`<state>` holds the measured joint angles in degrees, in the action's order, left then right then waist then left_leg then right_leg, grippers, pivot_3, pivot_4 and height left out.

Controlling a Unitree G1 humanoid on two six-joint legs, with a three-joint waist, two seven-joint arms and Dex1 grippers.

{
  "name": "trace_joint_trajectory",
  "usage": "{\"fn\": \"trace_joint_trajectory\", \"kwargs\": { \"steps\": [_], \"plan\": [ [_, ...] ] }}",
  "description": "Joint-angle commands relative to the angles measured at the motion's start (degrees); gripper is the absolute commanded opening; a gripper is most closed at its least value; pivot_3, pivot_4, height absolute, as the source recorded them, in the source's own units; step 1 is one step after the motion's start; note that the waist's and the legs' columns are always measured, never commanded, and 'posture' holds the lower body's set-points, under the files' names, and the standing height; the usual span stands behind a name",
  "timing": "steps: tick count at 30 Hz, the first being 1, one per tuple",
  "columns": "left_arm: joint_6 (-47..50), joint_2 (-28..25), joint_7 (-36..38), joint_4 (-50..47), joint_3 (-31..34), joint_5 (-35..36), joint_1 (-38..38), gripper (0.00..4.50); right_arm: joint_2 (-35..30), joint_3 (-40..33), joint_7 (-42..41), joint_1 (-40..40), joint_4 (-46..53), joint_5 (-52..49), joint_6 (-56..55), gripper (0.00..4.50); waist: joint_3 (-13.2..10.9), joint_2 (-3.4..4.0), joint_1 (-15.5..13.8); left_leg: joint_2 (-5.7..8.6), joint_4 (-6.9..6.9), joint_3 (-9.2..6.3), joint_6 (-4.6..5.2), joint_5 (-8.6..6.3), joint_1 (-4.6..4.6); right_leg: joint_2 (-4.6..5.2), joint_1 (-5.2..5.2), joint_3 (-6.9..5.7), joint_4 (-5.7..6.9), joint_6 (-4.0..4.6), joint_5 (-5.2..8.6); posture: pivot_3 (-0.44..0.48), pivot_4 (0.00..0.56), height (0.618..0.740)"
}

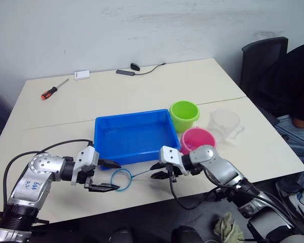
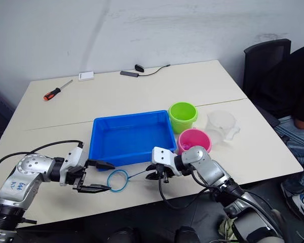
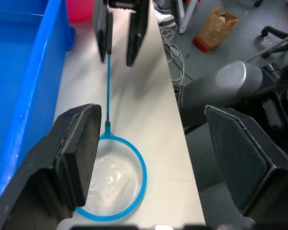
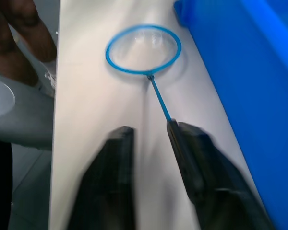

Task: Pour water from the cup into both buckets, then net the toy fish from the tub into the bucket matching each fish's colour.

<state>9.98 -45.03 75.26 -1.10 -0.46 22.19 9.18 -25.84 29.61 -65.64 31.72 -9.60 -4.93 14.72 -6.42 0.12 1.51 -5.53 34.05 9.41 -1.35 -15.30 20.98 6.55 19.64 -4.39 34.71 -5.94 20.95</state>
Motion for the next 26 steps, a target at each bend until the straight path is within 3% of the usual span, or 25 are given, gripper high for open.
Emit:
{"fn": "trace_joint_trajectory", "kwargs": {
  "steps": [1, 2, 8, 13, 18, 22, 26],
  "plan": [
    [1.5, 0.3, -3.3, -1.1, 0.5, -0.9, -0.8, 3.74, -1.0, -0.2, -1.4, -0.1, 1.9, 1.2, -1.1, 3.49, 0.0, 0.0, 0.0, 0.0, 0.0, 0.02, 0.0, 0.0, 0.0, -0.01, -0.03, 0.0, 0.01, 0.0, 0.0, 0.0, 0.15, 0.733],
    [2.1, 0.3, -4.4, -1.4, 0.7, -1.0, -1.1, 3.74, -1.6, -0.4, -1.7, -0.5, 2.7, 1.3, -0.8, 3.94, 0.0, 0.0, 0.0, -0.02, 0.0, 0.02, 0.0, 0.0, 0.0, -0.01, -0.05, 0.0, 0.04, -0.01, 0.0, 0.0, 0.15, 0.733],
    [2.6, 0.9, -12.1, -5.1, 3.1, -2.5, -4.4, 3.74, -7.1, -4.2, -2.4, -4.4, 13.4, -0.8, 6.0, 3.94, 0.0, 0.01, 0.0, -0.15, -0.02, -0.1, 0.0, -0.05, -0.04, 0.03, 0.04, 0.01, -0.02, -0.01, 0.0, 0.0, 0.15, 0.733],
    [3.4, 1.6, -14.5, -12.7, 6.6, -0.1, -14.7, 3.74, -12.1, -10.3, 0.2, -11.3, 26.3, -4.7, 15.3, 3.94, 0.1, 0.04, 0.0, -0.24, -0.09, -0.1, -0.04, -0.11, -0.08, 0.12, -0.06, 0.07, -0.14, 0.01, 0.0, 0.0, 0.15, 0.733],
    [3.8, 5.5, -24.0, -17.4, 7.7, -4.3, -24.7, 3.74, -14.7, -16.2, 6.1, -20.7, 31.9, -5.4, 18.3, 3.94, 0.1, 0.04, -0.3, -0.29, -0.19, -0.22, -0.12, -0.19, -0.01, 0.23, -0.14, 0.19, -0.84, 0.29, 0.16, 0.0, 0.15, 0.733],
    [5.2, 8.9, -30.4, -18.3, 9.4, -5.5, -28.0, 3.74, -15.2, -18.8, 9.8, -25.8, 34.8, -5.7, 20.7, 3.94, 0.1, -0.06, -0.5, -0.25, -0.18, -0.25, -0.1, -0.2, 0.01, 0.23, -0.15, 0.52, -0.98, 0.4, 0.21, 0.0, 0.15, 0.733],
    [3.8, 9.3, -31.6, -18.1, 9.7, -6.1, -29.2, 3.74, -16.2, -19.6, 11.5, -29.6, 35.2, -5.4, 20.3, 3.94, 0.0, -0.13, -0.7, -0.26, -0.2, -0.3, -0.27, -0.3, -0.01, 0.19, -0.13, 0.63, -1.04, 0.6, 0.32, 0.0, 0.15, 0.733]
  ]
}}
